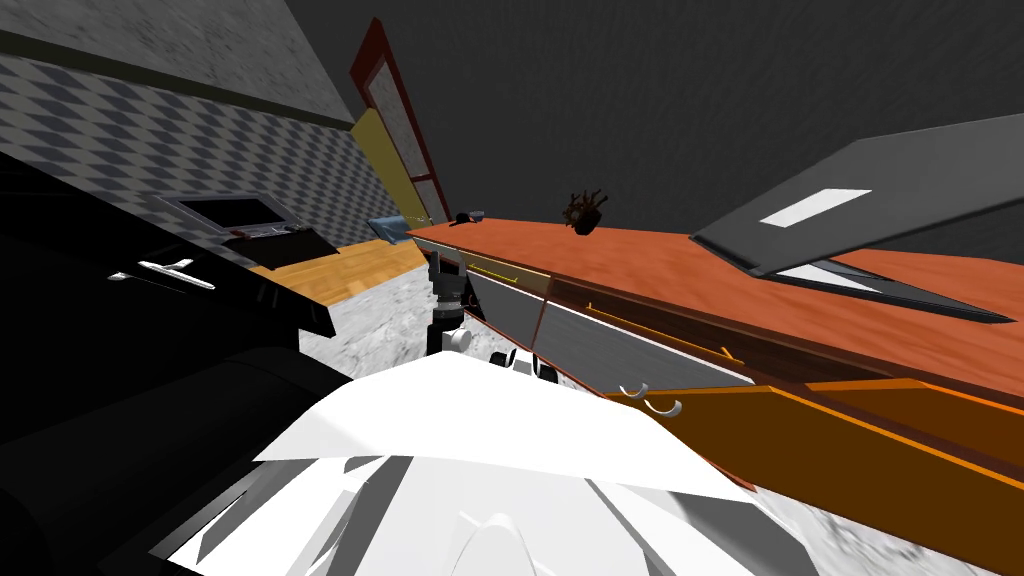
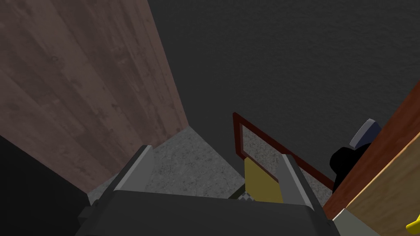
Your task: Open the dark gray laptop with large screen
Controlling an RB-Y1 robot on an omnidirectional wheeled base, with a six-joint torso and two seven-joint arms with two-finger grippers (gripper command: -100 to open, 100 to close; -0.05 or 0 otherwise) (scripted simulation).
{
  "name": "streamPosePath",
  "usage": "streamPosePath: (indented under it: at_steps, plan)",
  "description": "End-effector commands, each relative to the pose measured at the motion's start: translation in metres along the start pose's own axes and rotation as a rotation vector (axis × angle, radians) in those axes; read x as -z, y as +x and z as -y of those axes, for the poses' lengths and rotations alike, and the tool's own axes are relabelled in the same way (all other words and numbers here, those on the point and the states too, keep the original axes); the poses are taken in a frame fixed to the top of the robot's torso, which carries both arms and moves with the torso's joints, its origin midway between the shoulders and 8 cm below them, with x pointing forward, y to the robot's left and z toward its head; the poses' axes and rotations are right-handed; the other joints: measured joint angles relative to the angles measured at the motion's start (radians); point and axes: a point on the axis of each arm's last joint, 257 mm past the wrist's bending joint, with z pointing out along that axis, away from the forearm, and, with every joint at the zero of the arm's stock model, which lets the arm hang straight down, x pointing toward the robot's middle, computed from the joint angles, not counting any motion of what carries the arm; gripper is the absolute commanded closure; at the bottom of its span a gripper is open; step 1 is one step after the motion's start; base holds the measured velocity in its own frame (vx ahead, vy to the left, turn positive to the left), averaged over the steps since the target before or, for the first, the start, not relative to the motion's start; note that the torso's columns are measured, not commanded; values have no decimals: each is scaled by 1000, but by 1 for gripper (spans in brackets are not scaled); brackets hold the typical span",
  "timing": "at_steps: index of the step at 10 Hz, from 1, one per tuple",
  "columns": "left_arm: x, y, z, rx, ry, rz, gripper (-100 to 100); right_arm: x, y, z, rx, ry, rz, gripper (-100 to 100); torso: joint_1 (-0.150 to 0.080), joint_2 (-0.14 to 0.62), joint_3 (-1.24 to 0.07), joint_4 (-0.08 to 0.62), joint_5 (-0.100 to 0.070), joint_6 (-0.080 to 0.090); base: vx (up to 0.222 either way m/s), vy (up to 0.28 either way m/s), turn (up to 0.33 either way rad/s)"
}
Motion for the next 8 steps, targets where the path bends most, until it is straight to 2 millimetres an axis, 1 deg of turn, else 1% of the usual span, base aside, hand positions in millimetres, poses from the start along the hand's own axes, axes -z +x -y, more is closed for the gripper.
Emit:
streamPosePath:
  at_steps: [1, 2, 5, 6, 8]
  plan:
    - [0, 0, 0, 0, 0, 0, 0, 0, 2, -3, -25, -2, 0, 100, 2, 0, 0, 1, 2, 0, -6, -12, -4]
    - [0, 0, 0, 0, 0, 0, 0, 5, 13, -15, -111, -4, -11, 100, 4, 1, 0, 1, 3, 0, -15, -39, 64]
    - [0, 0, 0, 0, 0, 0, 0, 11, 28, -32, -242, 0, -26, 100, -1, 4, 3, 3, 2, 2, -18, -58, 58]
    - [0, 0, 0, 0, 0, 0, 0, 15, 36, -44, -330, 3, -35, 100, 0, 4, 3, 3, 1, 1, -34, -64, 78]
    - [0, 0, 0, 0, 0, 0, 0, 19, 44, -57, -417, 8, -43, 100, 1, 4, 3, 2, 1, 1, -33, -59, 64]
